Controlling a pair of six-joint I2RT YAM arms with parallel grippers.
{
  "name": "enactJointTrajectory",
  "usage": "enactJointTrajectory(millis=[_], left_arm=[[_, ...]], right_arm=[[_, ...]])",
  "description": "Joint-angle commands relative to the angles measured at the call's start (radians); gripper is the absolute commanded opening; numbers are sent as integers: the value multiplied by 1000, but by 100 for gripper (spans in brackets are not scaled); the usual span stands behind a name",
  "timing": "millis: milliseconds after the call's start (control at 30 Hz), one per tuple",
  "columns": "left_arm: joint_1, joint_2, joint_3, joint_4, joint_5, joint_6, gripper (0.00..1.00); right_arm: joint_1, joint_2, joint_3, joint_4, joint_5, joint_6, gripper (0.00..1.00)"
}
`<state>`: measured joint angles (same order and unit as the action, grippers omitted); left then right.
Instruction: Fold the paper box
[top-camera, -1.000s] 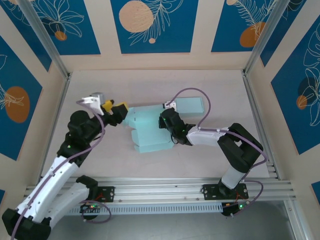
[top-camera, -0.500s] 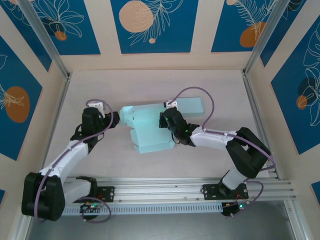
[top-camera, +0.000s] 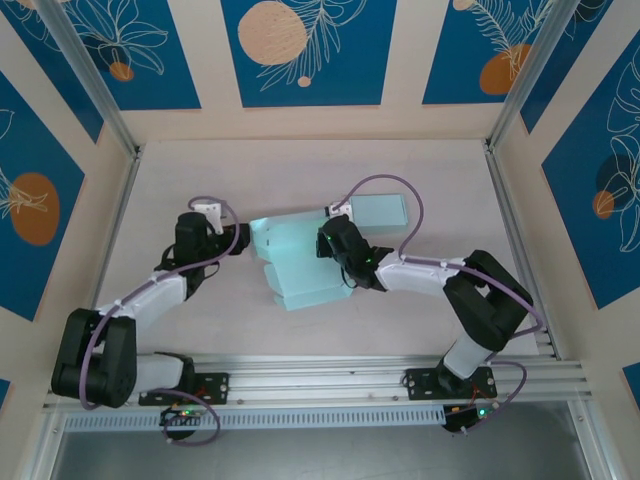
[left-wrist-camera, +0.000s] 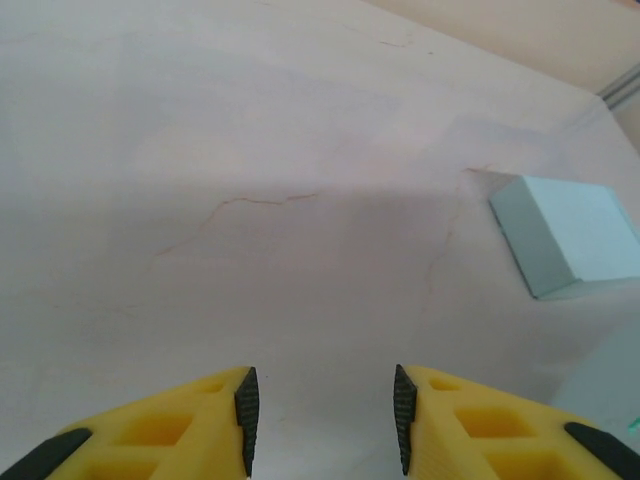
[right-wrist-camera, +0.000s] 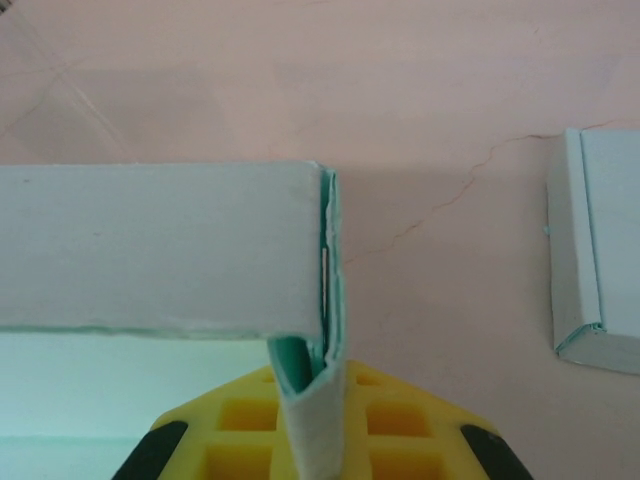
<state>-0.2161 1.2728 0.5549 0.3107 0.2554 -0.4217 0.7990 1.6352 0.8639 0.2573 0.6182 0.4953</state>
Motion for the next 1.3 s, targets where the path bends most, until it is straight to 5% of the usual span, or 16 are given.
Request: enactJointTrajectory(millis=[0,300,500,767,1267], left_arm=[[-26,-1,-17,74,94,-27,41],[-134,-2,-80,192,22,-158,41],[-170,-6,-81,149,6,-124,45],[-169,-98,-73,-18,30,32,65],[-160,-148,-137,-50,135,65,68]], right_arm=[[6,20,38,5,18,20,0],[7,43,63,-15,6,43,0],[8,40,66,-27,10,42,0],[7,38,64,-29,2,35,0],[6,47,63,-27,-6,21,0]])
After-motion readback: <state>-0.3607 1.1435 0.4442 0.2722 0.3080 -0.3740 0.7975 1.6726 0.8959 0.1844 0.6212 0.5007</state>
